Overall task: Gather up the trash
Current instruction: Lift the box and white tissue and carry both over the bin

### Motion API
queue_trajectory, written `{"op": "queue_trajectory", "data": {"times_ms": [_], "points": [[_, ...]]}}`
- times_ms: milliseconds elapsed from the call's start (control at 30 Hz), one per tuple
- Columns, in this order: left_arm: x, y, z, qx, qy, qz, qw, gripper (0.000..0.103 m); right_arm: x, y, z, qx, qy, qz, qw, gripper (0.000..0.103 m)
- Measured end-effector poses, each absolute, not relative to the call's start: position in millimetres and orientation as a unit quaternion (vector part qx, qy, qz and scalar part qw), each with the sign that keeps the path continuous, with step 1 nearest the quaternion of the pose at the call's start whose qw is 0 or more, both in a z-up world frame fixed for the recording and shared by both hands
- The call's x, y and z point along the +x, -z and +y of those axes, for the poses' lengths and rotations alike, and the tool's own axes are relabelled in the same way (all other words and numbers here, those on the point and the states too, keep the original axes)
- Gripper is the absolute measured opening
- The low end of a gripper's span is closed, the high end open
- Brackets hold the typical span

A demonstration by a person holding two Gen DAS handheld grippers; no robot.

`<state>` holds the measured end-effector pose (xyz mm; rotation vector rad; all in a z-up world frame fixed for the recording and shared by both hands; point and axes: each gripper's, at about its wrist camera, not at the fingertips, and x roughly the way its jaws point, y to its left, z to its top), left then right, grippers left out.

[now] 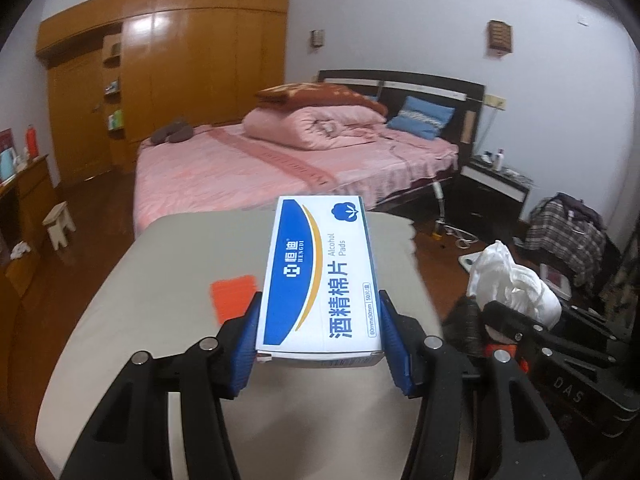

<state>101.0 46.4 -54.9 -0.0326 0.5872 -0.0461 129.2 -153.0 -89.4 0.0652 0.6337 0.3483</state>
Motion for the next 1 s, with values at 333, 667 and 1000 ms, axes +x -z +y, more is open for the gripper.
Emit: {"op": "queue_trajectory", "data": {"times_ms": [333,667,1000], "points": [[86.2,38.5,-2.4,0.006,0.077,0.275,0.958,0.054,99.4,73.6,-198.7,0.043,-0.136,0.286,0.948,0.033],[77.8,34.0,-44.5,0.028,0.118,0.268,0.956,0.054,83.0,68.6,-238.5,0.051,-0.099,0.271,0.956,0.033],[80.1,34.5,-88.9,0.048,0.166,0.262,0.949,0.054,68.6,77.6,-288.5,0.06,-0.041,0.273,0.959,0.033]]}}
